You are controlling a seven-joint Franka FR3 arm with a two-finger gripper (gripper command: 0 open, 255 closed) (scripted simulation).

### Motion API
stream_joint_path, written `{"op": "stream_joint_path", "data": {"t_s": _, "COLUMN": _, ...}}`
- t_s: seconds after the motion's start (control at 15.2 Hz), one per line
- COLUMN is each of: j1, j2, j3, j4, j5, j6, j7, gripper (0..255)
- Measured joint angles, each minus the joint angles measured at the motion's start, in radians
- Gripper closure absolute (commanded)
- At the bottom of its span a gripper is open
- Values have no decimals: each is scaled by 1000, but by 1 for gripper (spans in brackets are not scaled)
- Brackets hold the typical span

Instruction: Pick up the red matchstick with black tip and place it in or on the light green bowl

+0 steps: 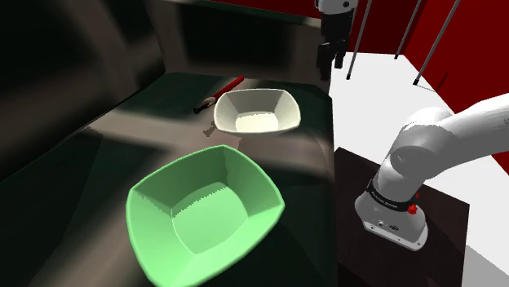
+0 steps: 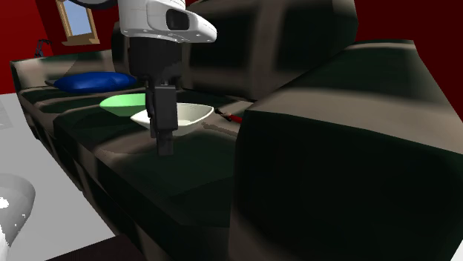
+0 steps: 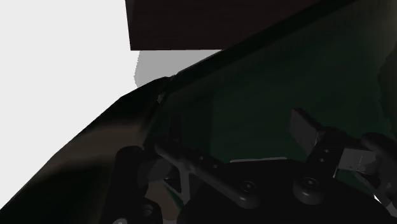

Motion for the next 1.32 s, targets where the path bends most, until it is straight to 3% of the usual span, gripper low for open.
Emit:
{"op": "stream_joint_path", "data": {"t_s": 0.2, "j1": -9, "j2": 13, "j3": 26, "j4": 2, "j5": 33, "j6": 9, "j7": 67, "gripper": 0}}
{"op": "stream_joint_path", "data": {"t_s": 0.86, "j1": -84, "j2": 205, "j3": 238, "j4": 112, "j5": 265, "j6": 129, "j7": 634, "gripper": 0}}
{"op": "stream_joint_path", "data": {"t_s": 1.32, "j1": -152, "j2": 409, "j3": 353, "j4": 261, "j5": 329, "j6": 253, "j7": 1015, "gripper": 0}}
